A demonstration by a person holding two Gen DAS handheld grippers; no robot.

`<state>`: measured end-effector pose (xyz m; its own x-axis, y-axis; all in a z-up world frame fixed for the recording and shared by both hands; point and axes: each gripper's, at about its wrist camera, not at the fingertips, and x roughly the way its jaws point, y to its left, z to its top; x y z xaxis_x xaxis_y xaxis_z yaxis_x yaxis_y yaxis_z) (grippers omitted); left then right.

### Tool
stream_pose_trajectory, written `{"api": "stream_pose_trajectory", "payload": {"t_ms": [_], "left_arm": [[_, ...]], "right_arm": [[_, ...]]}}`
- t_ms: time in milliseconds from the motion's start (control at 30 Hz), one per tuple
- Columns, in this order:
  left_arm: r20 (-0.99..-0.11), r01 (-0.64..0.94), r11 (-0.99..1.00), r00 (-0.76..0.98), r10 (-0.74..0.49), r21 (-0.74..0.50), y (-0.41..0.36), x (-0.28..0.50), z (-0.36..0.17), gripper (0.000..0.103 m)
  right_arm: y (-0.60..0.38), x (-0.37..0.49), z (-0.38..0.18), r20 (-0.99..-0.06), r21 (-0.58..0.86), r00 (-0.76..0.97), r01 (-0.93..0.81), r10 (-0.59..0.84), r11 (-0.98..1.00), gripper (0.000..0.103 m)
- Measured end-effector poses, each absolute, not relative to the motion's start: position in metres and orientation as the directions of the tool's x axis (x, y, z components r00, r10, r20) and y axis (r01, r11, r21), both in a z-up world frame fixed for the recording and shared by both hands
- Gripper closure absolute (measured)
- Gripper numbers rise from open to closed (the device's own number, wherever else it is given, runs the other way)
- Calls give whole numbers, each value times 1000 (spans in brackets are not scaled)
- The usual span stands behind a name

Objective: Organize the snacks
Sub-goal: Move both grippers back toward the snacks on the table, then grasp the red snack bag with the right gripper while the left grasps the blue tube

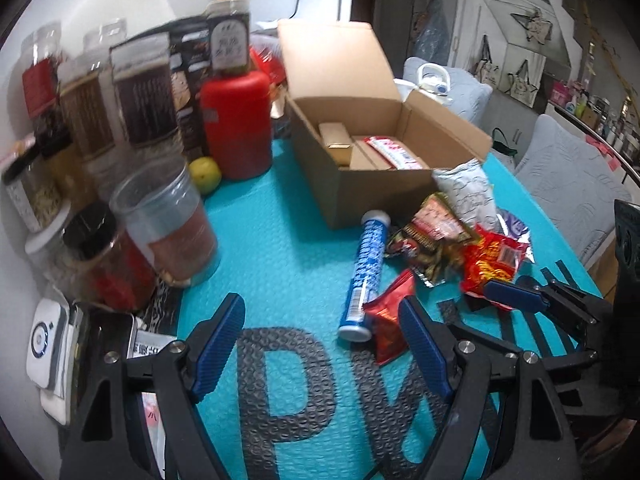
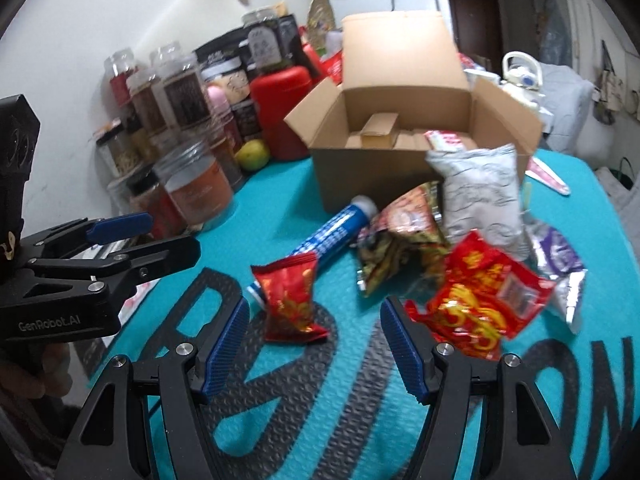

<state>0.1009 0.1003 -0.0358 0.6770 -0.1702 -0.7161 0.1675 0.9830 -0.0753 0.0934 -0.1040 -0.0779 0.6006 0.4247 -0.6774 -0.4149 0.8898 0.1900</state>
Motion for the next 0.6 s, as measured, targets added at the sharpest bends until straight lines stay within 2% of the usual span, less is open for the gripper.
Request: {"api": "stream_pose_trajectory", "payload": {"t_ms": [233, 333, 400, 433, 600], "left_arm": [[-748, 135, 988, 647, -144, -73, 114, 109, -55, 24], [-756, 127, 987, 636, -155, -95, 119, 112, -60, 24], [-762, 128, 986, 626, -165, -108, 121, 115, -64, 24], [-765, 128, 986, 622, -167, -111, 121, 117, -65, 24], [-768, 147, 981, 611, -194, -131, 118, 126, -70, 24]], "right_arm": [[-83, 113, -97, -708, 204, 545, -451, 449, 869, 37], [-76, 122, -105, -721, 205, 527, -457, 449, 865, 45], [-73, 128, -111, -734, 205, 513, -459, 446, 865, 57], [-73, 129, -112, -737, 206, 506, -462, 447, 863, 71], [-83, 126, -105, -718, 212, 527, -455, 454, 865, 74]]}}
